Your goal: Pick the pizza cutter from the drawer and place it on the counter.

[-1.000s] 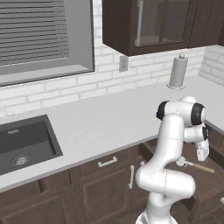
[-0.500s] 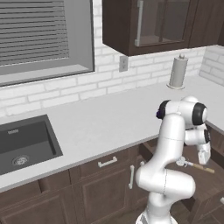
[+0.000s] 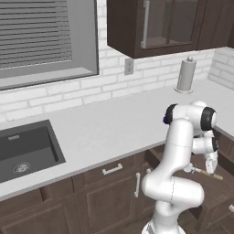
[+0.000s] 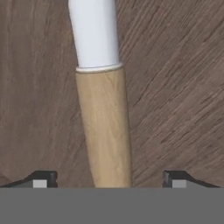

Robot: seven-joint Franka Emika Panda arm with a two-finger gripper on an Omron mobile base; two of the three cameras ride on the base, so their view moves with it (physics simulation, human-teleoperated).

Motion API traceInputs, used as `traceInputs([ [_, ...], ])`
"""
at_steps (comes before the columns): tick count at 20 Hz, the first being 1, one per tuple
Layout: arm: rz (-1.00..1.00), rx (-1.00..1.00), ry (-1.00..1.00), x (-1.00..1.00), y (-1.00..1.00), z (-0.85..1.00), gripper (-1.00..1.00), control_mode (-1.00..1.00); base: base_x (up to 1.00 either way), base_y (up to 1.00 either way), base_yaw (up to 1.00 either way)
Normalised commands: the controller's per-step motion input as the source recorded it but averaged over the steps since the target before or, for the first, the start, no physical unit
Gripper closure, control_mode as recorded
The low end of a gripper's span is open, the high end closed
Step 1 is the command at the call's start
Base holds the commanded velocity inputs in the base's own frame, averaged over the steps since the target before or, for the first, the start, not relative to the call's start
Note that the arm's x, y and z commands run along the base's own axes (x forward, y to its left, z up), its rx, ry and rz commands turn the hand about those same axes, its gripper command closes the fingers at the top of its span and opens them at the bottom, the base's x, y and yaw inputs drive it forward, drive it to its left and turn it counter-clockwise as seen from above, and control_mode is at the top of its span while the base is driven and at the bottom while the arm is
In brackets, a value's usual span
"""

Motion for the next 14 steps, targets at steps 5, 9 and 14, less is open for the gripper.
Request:
traceInputs([
  [5, 0.04, -0.02, 0.0, 0.02, 0.0, -0.47, 1.0, -1.0, 0.0, 0.0, 0.0],
  [9, 0.03, -0.04, -0.01, -0.02, -0.21, -0.81, 1.0, -1.0, 0.0, 0.0, 0.0],
  [14, 0.01, 0.01, -0.12, -0.27, -0.22, -0.48, 1.0, -1.0, 0.0, 0.0, 0.0],
])
